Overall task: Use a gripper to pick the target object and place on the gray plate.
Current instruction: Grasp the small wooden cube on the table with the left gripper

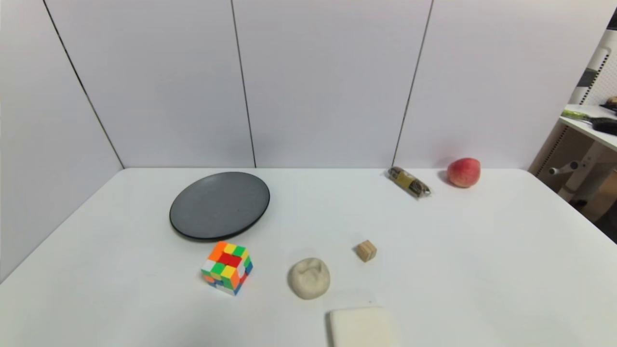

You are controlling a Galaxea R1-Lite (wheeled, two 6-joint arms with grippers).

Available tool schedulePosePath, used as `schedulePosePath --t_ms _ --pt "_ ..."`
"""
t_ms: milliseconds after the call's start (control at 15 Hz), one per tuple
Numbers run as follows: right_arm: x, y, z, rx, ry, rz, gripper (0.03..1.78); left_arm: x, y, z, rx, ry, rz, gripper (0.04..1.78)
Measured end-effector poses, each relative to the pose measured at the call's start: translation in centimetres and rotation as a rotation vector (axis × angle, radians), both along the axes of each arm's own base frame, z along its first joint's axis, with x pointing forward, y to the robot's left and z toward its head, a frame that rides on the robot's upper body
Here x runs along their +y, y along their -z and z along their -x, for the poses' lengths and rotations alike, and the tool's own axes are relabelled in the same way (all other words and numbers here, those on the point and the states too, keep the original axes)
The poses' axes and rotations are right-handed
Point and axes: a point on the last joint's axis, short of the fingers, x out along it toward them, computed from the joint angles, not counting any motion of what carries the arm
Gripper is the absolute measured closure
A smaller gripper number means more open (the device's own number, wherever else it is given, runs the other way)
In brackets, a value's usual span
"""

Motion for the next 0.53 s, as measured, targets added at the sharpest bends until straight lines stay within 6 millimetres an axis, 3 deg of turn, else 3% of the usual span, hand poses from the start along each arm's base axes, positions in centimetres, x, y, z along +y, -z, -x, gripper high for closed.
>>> schedulePosePath --t_ms 267,533 --pt "0.0 0.0 0.0 0.0 -0.001 0.0 0.1 -0.2 -7.9 -2.1 -0.034 0.097 -0.055 0.13" --pt "0.0 0.0 0.0 0.0 0.0 0.0 0.1 -1.2 -14.4 -7.0 -0.025 0.274 -0.143 0.13"
